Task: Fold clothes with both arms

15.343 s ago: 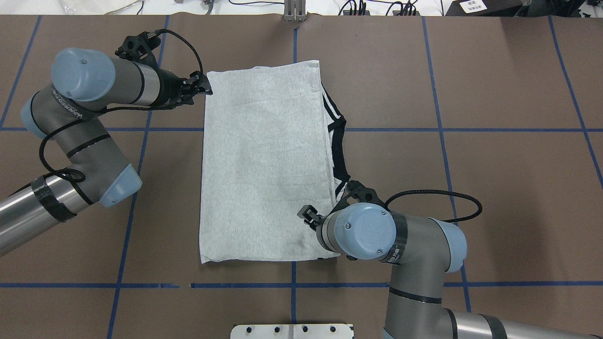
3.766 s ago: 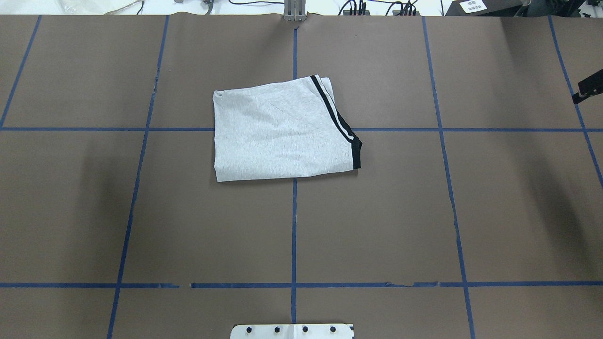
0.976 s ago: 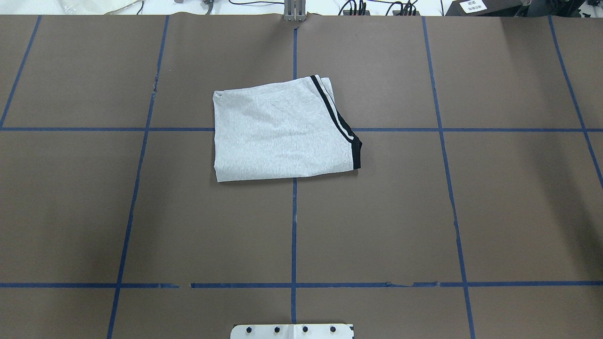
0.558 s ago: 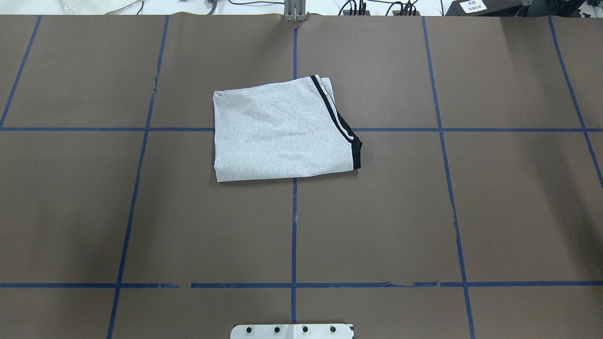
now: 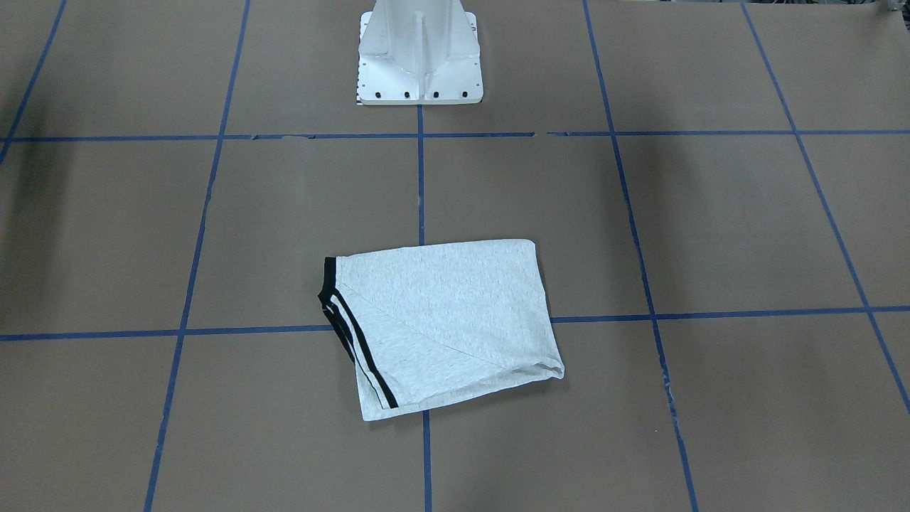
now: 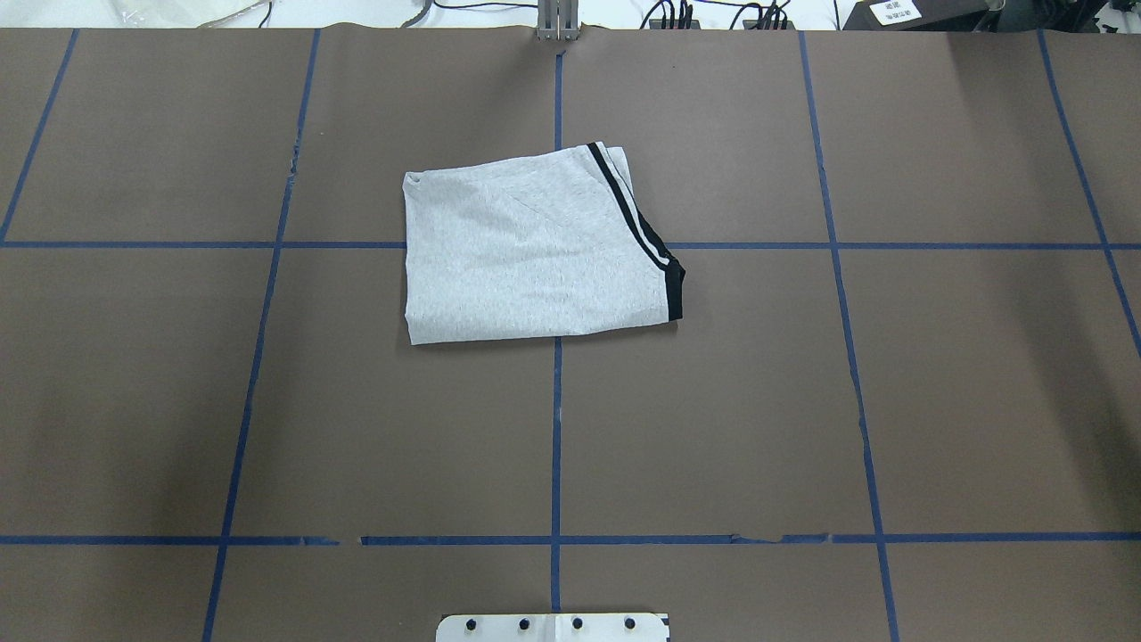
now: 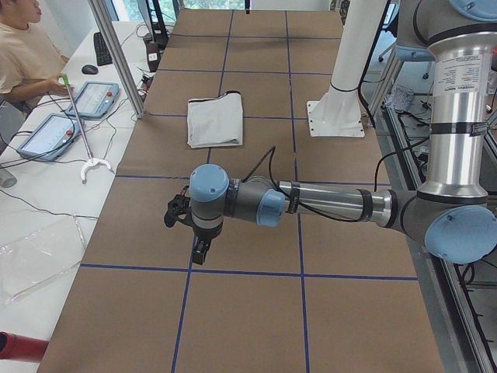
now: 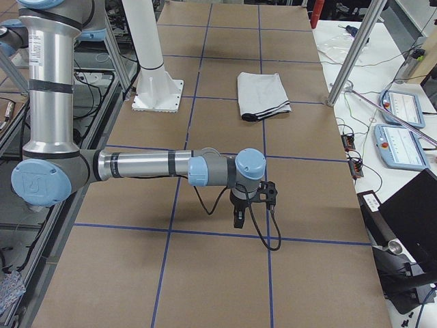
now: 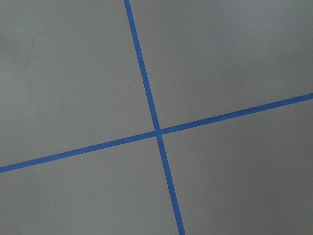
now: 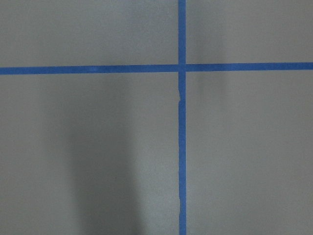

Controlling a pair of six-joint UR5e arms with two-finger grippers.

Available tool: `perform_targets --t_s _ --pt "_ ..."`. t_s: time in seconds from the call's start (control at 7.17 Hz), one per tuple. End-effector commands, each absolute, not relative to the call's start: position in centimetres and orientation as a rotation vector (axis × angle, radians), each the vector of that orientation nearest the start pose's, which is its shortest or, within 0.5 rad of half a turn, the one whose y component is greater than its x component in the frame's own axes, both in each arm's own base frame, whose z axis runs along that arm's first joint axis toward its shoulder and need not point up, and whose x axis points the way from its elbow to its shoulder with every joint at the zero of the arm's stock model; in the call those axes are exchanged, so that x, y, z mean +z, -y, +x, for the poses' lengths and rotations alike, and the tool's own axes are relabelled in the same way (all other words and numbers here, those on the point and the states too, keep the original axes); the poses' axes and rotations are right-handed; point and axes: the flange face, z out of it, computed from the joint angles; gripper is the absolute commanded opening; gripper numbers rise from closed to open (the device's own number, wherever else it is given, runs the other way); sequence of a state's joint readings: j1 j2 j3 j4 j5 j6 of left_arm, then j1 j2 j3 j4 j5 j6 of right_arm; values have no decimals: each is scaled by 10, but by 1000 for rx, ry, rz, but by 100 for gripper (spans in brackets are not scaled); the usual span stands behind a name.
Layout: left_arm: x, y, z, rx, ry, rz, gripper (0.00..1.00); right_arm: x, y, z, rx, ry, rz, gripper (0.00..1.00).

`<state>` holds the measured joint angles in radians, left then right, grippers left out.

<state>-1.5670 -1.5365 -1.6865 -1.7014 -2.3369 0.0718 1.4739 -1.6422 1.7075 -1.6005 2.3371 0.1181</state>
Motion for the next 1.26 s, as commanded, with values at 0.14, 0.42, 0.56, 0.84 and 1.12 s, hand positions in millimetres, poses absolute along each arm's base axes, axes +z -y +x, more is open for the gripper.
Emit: perform_targets --t_s 0.14,0.42,0.56,0.84,1.12 --pt "604 496 -61 145 -757 231 100 629 468 18 9 769 -52 100" --pt "595 498 -60 103 -762 229 100 630 467 18 11 767 -54 100" --pt "594 499 -60 103 -762 237 100 629 468 18 11 769 -52 100" --pt "592 499 -61 107 -763 242 100 628 468 18 6 768 -49 100" --pt "592 499 -60 103 -764 239 100 627 468 18 5 766 -46 100"
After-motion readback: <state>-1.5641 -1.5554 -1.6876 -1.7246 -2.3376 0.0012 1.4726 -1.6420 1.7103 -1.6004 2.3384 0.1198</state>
